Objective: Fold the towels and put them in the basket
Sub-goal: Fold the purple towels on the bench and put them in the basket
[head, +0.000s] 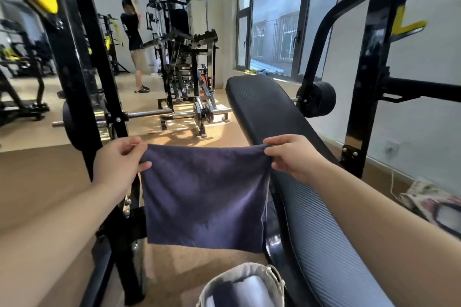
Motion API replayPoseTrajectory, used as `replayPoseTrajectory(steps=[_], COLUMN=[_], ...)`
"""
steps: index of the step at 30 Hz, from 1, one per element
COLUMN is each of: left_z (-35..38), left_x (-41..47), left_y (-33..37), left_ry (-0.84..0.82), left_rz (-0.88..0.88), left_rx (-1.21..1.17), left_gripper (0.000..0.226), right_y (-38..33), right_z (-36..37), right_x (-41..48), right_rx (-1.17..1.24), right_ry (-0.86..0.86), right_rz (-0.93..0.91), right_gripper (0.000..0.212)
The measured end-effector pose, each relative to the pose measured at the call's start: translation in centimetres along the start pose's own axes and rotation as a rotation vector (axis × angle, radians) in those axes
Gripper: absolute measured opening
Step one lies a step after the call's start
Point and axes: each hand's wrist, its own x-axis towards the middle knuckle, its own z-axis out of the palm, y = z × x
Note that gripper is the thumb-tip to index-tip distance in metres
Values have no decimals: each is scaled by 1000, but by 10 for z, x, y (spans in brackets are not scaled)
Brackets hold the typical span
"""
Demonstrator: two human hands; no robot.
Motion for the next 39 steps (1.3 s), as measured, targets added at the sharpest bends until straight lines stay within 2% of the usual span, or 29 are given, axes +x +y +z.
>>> replayPoseTrajectory(steps=[7,11,16,20,24,28,32,35,39], left_z=[-22,-32,-44,-53,-53,-46,-24,-4,17], left_x=[-7,-18,-26,-34,-42,-46,-57,-72,-89], left_y=[-48,-72,-92,-107,-118,-110,-97,-82,-69], left_ry=[-1,16,-29,-98,-173,-122,-61,-145,-286], left_rz=[-63,-110,-169,-234,-294,-281,-435,-527,-529], left_rx=[141,191,244,317,450,608,429,277,240], left_gripper=[19,26,16,16,20,17,6,5,4], right_y=[49,81,109,128,139,142,140,134,135], right_z=[30,39,46,47,51,59,68,80,94], right_x=[2,11,20,20,22,22,15,5,-18], right_rx=[45,-28,-188,-489,-437,-393,-385,-282,-240], right_ry=[-38,-41,-54,-69,-66,-49,-50,-97,-185], right_rz=[56,28,8,8,77,178,212,238,195], right_gripper=[6,15,12,14,10,4,11,16,17])
